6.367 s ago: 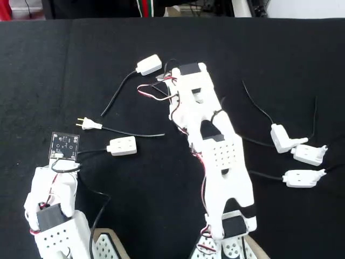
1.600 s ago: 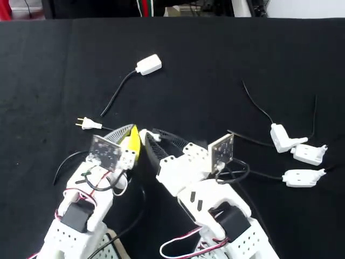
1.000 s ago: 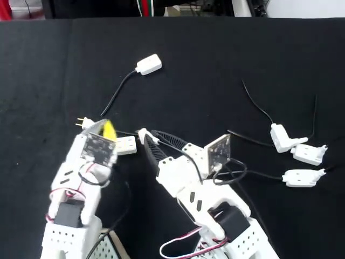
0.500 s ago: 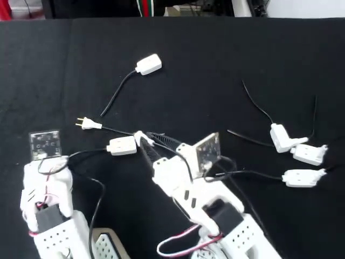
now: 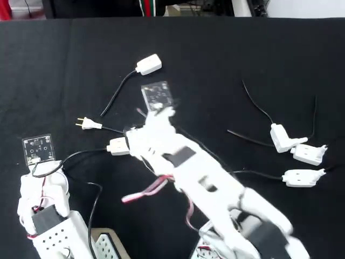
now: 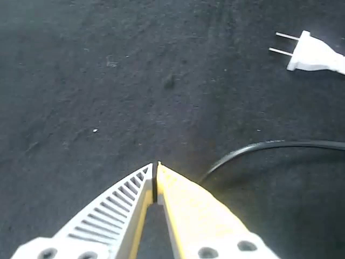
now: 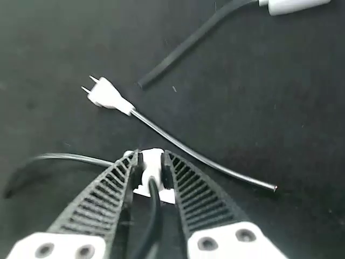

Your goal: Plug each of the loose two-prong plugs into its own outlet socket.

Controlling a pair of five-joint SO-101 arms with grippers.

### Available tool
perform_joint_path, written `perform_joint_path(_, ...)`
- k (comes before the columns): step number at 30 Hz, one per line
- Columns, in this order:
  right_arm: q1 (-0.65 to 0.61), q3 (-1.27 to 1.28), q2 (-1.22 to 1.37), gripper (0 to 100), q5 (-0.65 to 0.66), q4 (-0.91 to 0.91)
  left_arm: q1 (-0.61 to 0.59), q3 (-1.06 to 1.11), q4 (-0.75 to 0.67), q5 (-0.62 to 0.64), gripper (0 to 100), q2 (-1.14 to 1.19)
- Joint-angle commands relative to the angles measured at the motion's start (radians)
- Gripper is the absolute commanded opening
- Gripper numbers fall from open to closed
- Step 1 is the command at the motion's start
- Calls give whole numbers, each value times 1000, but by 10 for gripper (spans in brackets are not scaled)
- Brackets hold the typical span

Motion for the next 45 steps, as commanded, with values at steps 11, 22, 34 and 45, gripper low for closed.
perform_joint_path(11, 35, -171, 117, 12, -11, 89, -30, 19, 5, -9, 30, -3)
perform_joint_path(22, 35, -292, 119, 12, -121, 327, -28, 19, 5, -9, 30, -3)
perform_joint_path(34, 31, -325, 255, 12, -130, 258, -31, 19, 6, -9, 30, -3)
perform_joint_path(45, 29, -383, 259, 12, -178, 390, -31, 19, 6, -9, 30, -3)
